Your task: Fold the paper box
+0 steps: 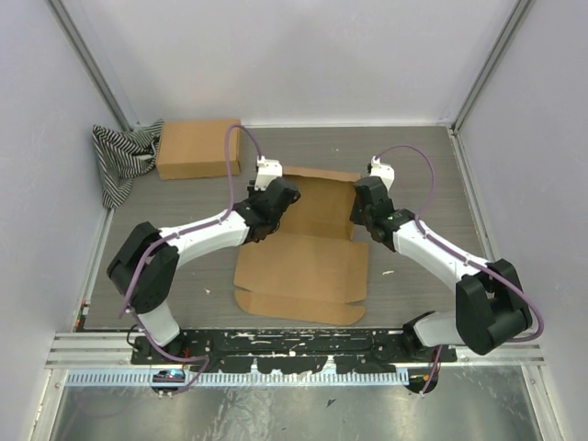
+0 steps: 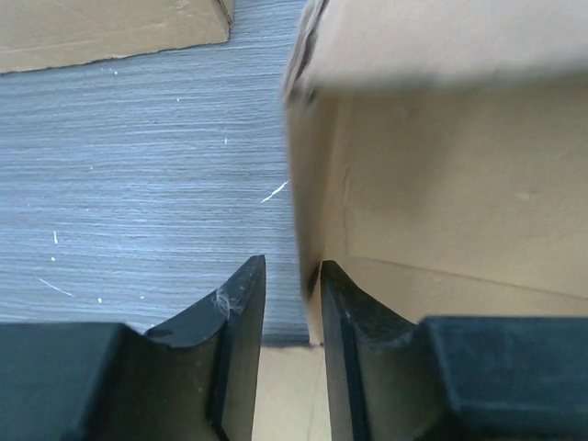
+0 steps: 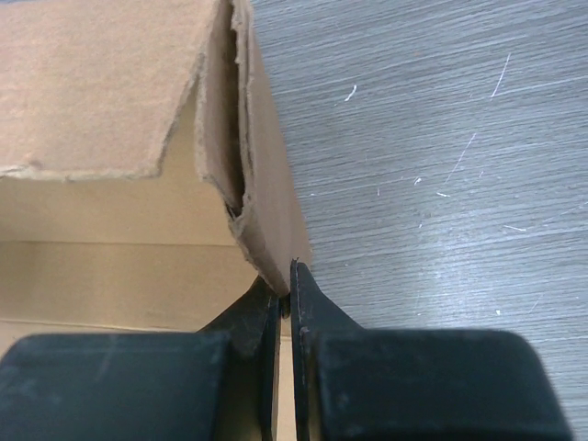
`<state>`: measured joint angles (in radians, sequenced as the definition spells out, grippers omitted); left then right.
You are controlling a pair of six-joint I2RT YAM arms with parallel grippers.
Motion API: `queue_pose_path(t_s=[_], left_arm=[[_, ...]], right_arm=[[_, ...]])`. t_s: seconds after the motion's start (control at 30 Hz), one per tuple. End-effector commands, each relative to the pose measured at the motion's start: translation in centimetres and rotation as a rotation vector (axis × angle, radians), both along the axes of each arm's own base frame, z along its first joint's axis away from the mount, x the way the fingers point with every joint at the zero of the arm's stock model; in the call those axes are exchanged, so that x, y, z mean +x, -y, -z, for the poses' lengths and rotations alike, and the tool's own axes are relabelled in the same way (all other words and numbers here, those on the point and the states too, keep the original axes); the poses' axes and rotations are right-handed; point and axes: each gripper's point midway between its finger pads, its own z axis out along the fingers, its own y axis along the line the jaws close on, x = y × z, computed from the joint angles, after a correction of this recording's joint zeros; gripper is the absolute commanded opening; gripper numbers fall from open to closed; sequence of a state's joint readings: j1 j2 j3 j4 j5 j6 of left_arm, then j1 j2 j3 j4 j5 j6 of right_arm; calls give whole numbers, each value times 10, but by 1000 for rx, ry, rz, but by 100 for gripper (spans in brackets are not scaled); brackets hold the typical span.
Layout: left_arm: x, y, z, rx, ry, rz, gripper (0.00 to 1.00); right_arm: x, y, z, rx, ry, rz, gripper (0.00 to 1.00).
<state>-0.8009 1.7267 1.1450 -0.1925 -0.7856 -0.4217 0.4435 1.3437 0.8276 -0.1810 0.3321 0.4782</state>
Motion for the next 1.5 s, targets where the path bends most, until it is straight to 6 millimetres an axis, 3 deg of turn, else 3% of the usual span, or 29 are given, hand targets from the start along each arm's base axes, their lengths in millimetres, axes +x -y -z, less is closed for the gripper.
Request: queue_pose_path(t_s=[0.0, 0.1, 0.2, 0.37, 0.5, 0.7, 0.93, 1.13, 1.3, 1.43, 1.47], left_arm=[[-6, -8, -18, -4, -2, 2, 43], [-9, -10, -27, -4, -10, 9, 59], [-13, -13, -40, 1, -14, 11, 62], [-19, -24, -62, 4, -6, 4, 64], [-25, -34, -81, -31, 9, 7, 65], [-33, -50, -102, -56, 42, 4, 65], [-42, -56, -100, -90, 65, 19, 65], [-48, -58, -99, -74, 31, 45, 65], [-55, -60, -93, -106, 19, 44, 65], [-59, -61, -82, -114, -2, 41, 65], [-62, -63, -88, -135, 14, 40, 65]], right_arm=[[17, 1, -25, 17, 59, 57, 3], [19, 0, -30, 12, 58, 52, 5], [19, 0, -33, 4, 55, 47, 9], [18, 2, -43, -16, 46, 37, 42], [15, 4, -53, -33, 45, 28, 54], [14, 11, -68, -75, 60, 23, 58], [40, 21, -39, -96, 26, 87, 62], [79, 24, -70, -29, 56, 55, 61], [116, 24, -37, 56, -86, -10, 60], [124, 16, -8, 83, -172, -44, 57], [124, 15, 1, 85, -196, -50, 55]])
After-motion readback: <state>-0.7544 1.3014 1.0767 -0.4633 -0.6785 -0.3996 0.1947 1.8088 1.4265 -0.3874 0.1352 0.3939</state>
